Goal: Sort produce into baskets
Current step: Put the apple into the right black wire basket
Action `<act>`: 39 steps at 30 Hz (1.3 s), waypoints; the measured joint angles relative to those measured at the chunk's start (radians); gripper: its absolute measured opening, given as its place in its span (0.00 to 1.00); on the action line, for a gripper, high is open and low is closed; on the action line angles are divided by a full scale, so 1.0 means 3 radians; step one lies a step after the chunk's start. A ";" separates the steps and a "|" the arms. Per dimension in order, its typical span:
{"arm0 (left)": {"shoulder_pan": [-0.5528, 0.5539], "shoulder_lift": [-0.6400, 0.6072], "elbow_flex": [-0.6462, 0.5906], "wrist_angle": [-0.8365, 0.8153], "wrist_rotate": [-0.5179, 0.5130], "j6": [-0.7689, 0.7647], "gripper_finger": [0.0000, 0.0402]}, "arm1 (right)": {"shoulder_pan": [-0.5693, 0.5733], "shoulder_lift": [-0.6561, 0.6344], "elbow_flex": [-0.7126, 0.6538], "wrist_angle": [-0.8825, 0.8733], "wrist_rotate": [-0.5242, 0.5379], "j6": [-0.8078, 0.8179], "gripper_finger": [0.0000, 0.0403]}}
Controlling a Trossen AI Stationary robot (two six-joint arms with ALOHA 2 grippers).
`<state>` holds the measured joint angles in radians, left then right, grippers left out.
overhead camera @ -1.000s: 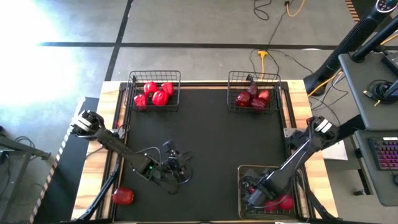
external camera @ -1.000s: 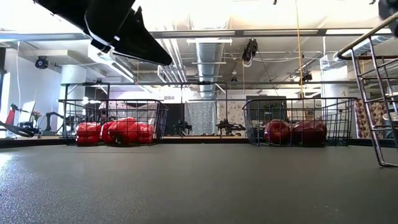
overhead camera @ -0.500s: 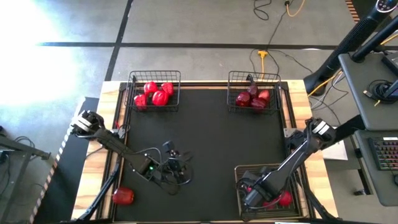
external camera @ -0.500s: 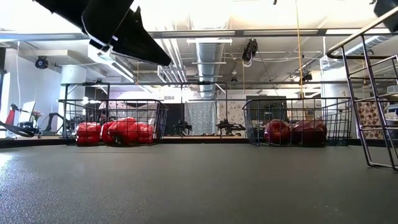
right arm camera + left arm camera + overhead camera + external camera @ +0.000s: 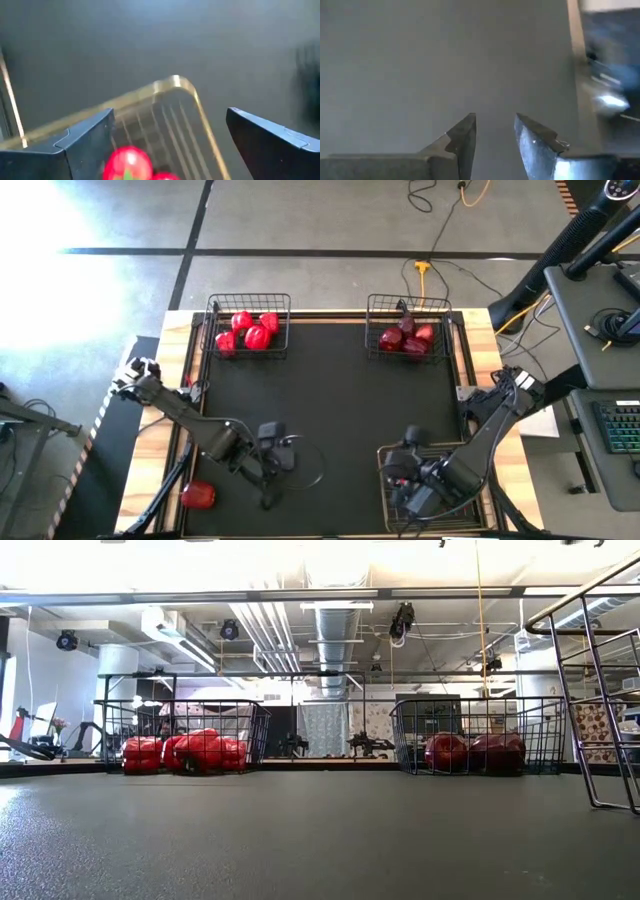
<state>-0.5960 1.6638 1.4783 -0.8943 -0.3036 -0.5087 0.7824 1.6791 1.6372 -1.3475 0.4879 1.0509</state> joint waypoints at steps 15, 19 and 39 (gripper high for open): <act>-0.0882 0.0005 0.0242 -0.1410 0.0824 -0.3227 0.50 | -0.0559 0.0007 -0.0090 0.0766 0.0644 -0.1908 0.93; -0.1124 0.0005 0.0068 -0.1515 0.0955 -0.3649 0.63 | -0.0767 0.0077 -0.0117 0.0883 0.0619 -0.2087 0.93; -0.1260 0.0168 -0.0981 -0.0974 0.2390 -0.2876 0.93 | -0.1274 0.0122 -0.0188 0.1169 0.0439 -0.2810 0.93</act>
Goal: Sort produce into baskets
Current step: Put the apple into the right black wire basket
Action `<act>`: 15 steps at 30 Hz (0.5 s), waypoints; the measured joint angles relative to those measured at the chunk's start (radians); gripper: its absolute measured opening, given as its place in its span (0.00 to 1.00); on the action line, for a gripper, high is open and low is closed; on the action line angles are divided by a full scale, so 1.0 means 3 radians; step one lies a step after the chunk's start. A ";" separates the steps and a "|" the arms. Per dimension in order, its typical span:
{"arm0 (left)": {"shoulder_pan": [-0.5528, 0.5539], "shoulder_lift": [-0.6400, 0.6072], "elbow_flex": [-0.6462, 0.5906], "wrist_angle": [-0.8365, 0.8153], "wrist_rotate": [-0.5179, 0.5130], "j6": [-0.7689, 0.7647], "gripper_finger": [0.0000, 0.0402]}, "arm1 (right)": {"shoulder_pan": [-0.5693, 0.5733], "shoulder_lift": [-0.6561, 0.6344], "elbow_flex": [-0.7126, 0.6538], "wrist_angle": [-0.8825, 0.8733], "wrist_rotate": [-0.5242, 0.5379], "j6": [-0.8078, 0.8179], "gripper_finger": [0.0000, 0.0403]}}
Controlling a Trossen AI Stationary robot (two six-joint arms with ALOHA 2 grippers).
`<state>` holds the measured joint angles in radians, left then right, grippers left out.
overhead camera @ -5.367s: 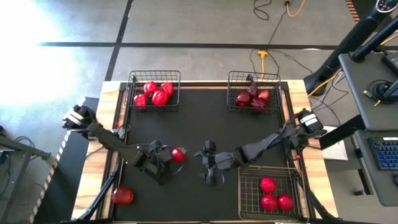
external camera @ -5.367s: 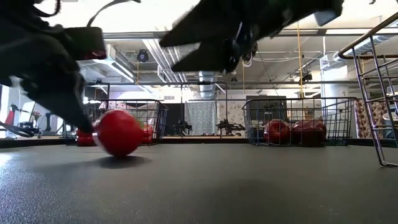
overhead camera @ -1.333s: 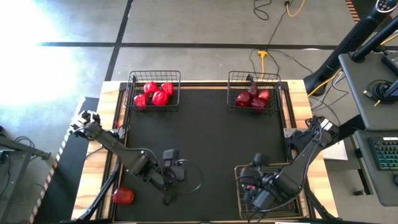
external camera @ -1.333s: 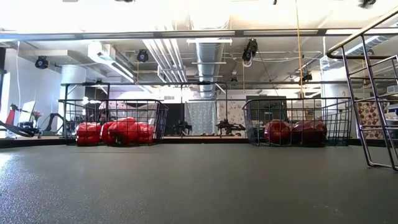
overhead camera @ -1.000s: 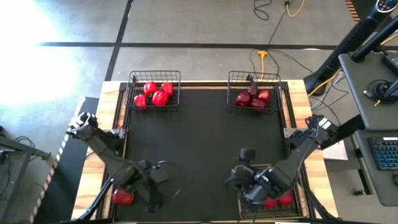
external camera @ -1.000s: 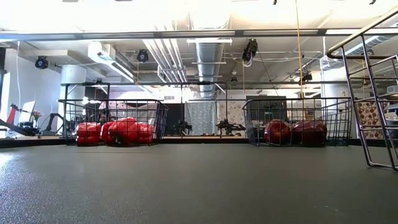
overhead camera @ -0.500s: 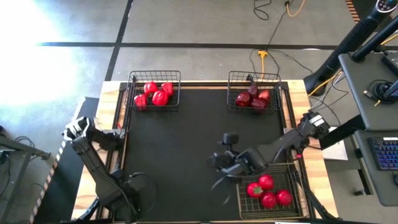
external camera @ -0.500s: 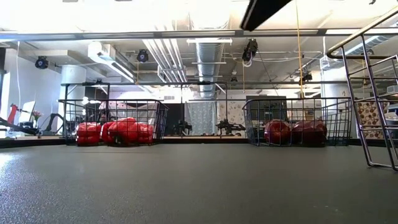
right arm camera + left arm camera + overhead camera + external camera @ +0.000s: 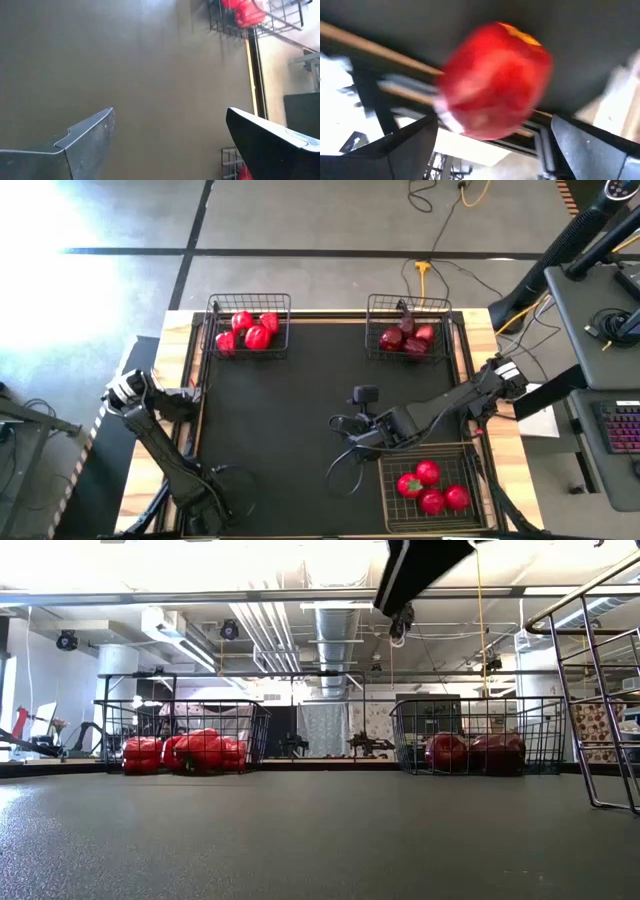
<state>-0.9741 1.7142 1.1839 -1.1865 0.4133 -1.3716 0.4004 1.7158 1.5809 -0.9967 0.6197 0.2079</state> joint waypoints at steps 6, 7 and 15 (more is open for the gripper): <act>0.0001 0.0001 -0.0327 0.0380 0.0224 0.0217 0.93 | 0.0017 0.0001 -0.0206 -0.0039 -0.0028 0.0068 0.93; 0.0003 0.0001 -0.0373 0.0375 0.0215 0.0236 0.93 | 0.0017 0.0001 -0.0250 -0.0034 -0.0079 0.0110 0.93; 0.0011 0.0001 -0.0630 0.0968 -0.0067 0.0260 0.93 | 0.0025 0.0003 -0.0572 -0.0022 -0.0544 0.0277 0.93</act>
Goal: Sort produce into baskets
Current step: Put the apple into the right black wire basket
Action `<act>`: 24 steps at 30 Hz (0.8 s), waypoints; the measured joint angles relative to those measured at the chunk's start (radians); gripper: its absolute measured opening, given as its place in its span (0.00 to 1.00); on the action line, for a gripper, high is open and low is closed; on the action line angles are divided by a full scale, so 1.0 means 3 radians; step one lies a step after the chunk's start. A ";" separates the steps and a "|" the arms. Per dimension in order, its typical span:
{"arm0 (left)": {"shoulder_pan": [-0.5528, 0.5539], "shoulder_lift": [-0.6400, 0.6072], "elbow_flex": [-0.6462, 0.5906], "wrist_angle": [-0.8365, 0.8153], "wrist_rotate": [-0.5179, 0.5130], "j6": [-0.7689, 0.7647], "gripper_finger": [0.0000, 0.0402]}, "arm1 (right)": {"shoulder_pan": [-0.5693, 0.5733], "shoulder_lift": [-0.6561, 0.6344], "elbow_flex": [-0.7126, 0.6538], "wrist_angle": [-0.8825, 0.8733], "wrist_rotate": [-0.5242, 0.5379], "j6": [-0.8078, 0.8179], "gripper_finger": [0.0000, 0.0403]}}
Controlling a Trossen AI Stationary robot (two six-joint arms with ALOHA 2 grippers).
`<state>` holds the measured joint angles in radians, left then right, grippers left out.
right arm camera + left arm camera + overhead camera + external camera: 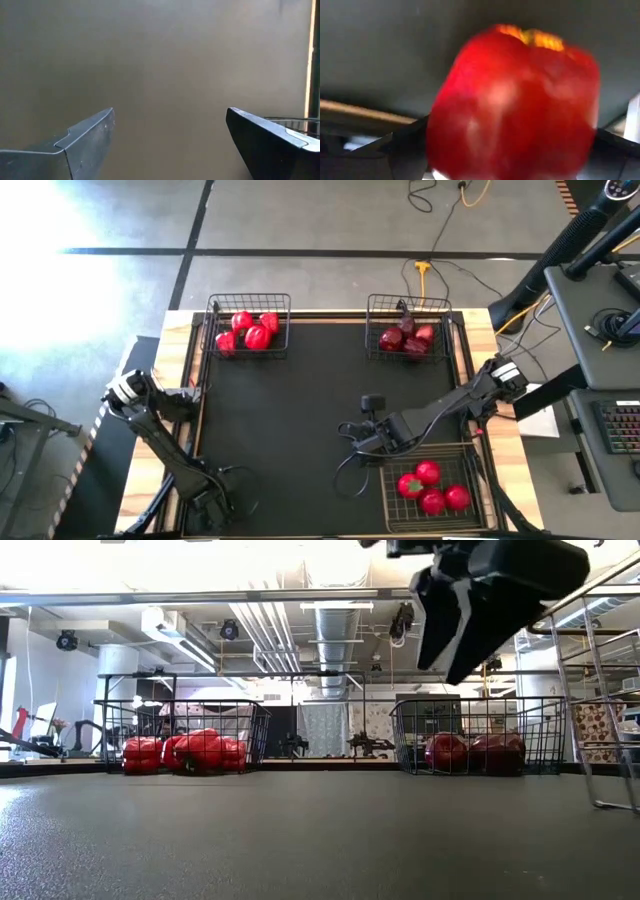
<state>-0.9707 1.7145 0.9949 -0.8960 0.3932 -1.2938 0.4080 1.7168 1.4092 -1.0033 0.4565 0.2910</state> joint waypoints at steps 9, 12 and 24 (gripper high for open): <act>0.0137 0.0173 -0.0057 0.0003 -0.0270 -0.0242 0.93 | -0.0001 -0.0009 -0.0086 0.0095 -0.0106 0.0105 0.93; 0.0269 0.0263 -0.0015 0.0001 -0.0221 -0.0064 0.93 | 0.0000 -0.0011 -0.0091 0.0171 -0.0127 0.0100 0.93; 0.0911 0.0415 0.0361 0.0335 -0.1656 0.0600 0.81 | 0.0000 -0.0008 -0.0096 0.0529 -0.0237 -0.0224 0.93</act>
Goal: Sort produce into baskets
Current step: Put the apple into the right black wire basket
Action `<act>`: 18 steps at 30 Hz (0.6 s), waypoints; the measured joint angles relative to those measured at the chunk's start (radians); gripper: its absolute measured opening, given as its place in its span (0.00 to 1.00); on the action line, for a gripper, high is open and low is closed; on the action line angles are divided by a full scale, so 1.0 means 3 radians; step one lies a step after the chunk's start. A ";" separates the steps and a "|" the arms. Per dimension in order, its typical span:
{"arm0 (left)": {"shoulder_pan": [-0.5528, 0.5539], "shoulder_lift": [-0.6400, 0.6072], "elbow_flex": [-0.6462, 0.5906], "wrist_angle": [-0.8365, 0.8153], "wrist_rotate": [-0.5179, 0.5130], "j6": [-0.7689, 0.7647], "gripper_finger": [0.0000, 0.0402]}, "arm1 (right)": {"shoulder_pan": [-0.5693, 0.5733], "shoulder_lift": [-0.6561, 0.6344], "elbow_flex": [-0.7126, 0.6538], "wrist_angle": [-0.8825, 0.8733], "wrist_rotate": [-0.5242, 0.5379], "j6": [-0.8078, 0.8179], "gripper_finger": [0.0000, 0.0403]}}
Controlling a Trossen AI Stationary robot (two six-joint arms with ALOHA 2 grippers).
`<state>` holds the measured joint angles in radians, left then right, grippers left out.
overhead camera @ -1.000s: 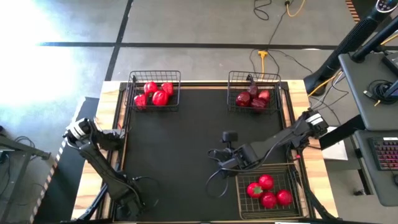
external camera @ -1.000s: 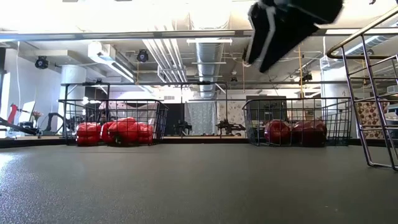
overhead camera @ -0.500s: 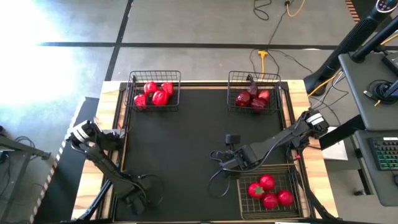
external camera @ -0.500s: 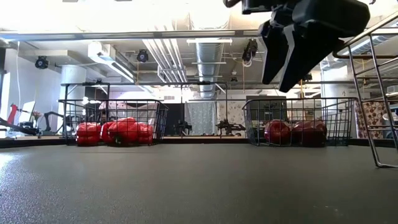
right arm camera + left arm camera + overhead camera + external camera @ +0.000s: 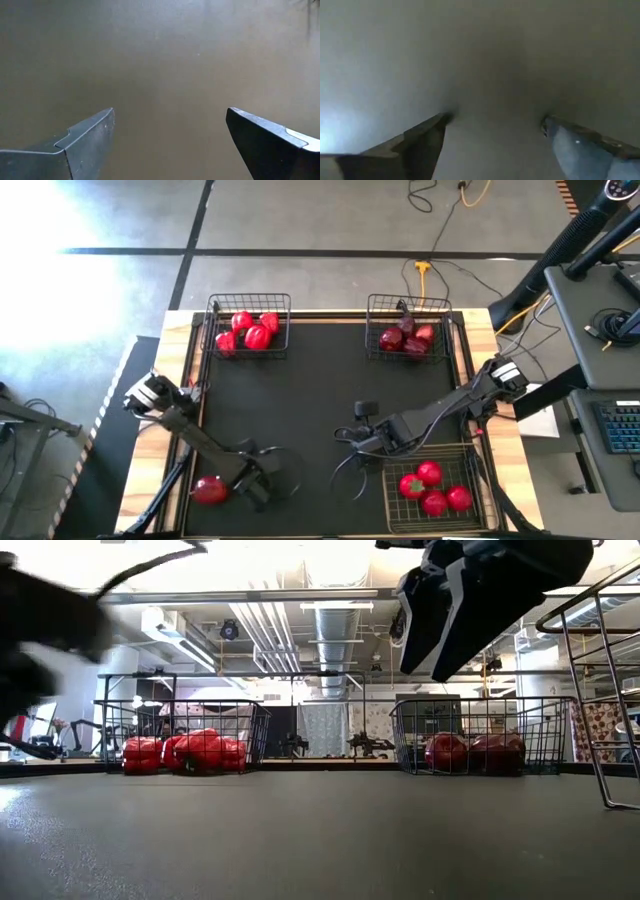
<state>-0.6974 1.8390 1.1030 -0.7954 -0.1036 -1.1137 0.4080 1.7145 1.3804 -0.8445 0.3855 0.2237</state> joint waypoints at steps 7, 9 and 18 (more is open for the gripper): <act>0.0212 0.0000 0.0138 0.0113 -0.0355 0.0335 0.61 | 0.0000 0.0000 0.0000 0.0004 -0.0009 0.0000 0.93; 0.0209 -0.0007 0.0223 -0.0091 -0.0159 0.0370 0.56 | 0.0000 0.0000 0.0000 -0.0012 -0.0014 0.0004 0.93; -0.0057 -0.0051 0.0896 -0.1304 0.0330 0.0088 0.59 | 0.0000 0.0000 -0.0083 0.0010 -0.0015 0.0044 0.93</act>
<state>-0.7144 1.8238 1.3719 -1.1865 -0.0046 -1.0873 0.4080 1.7145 1.3554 -0.8416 0.3811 0.2370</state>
